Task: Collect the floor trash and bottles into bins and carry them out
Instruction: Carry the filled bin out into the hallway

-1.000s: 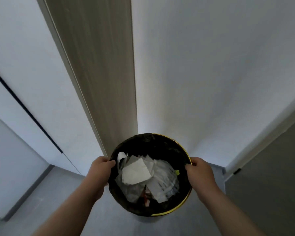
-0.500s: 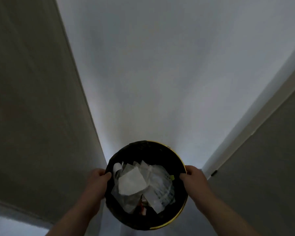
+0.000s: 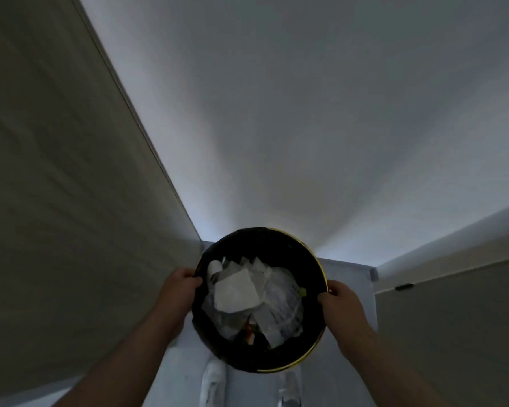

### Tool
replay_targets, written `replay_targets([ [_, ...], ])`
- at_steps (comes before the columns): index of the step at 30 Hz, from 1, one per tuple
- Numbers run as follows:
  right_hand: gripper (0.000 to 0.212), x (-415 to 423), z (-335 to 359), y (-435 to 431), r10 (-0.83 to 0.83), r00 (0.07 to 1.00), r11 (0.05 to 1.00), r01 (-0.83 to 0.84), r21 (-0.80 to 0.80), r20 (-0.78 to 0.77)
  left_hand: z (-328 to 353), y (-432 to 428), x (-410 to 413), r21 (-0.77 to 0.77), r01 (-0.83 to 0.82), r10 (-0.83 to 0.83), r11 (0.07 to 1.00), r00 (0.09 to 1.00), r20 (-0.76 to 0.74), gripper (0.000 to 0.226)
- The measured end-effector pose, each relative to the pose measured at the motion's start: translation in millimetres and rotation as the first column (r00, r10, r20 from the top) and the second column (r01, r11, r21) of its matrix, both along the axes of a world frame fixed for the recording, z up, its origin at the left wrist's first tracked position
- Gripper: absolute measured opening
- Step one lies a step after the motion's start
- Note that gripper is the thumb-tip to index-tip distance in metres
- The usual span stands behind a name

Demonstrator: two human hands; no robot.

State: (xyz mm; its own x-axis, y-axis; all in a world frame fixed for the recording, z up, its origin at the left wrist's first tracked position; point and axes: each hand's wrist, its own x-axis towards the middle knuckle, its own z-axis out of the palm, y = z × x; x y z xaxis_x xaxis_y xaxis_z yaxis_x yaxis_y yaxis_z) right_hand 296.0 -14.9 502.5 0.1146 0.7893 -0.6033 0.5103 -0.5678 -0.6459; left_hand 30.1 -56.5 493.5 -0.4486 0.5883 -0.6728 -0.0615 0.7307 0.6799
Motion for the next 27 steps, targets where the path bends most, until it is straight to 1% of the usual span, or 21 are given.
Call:
replay_targets([
  [3, 0.026, -13, -51, 33, 0.043, 0.999, 0.996, -0.043, -0.077, -0.001, -57, 15, -6, -0.053, -0.018, 0.016, 0.998, 0.999, -0.049, 0.012],
  [7, 0.028, -38, -143, 75, 0.072, 0.997, 0.990, -0.068, -0.124, 0.029, -150, 38, -19, -0.105, -0.079, 0.066, 0.991, 0.990, -0.123, 0.013],
  [11, 0.033, -63, -264, 108, 0.121, 0.983, 0.990, -0.109, -0.090, 0.137, -266, 54, -34, -0.143, -0.075, 0.042, 0.987, 0.975, -0.217, 0.013],
  [14, 0.037, -79, -355, 126, 0.131, 0.975, 0.991, -0.123, -0.055, 0.181, -350, 67, -48, -0.135, -0.085, 0.051, 0.987, 0.970, -0.238, 0.015],
  [17, 0.036, -94, -425, 134, 0.116, 0.970, 0.993, -0.108, -0.050, 0.213, -417, 78, -63, -0.126, -0.094, 0.055, 0.988, 0.957, -0.284, 0.016],
  [19, 0.031, -100, -460, 132, 0.158, 0.962, 0.986, -0.139, -0.098, 0.224, -448, 81, -70, -0.119, -0.128, 0.089, 0.985, 0.954, -0.285, 0.013],
  [22, 0.022, -110, -499, 134, 0.279, 0.933, 0.956, -0.246, -0.162, 0.227, -484, 82, -80, -0.120, -0.166, 0.117, 0.979, 0.934, -0.338, 0.012],
  [27, 0.017, -131, -532, 148, 0.329, 0.912, 0.943, -0.304, -0.134, 0.246, -519, 97, -98, -0.114, -0.125, 0.075, 0.986, 0.926, -0.371, 0.021],
])
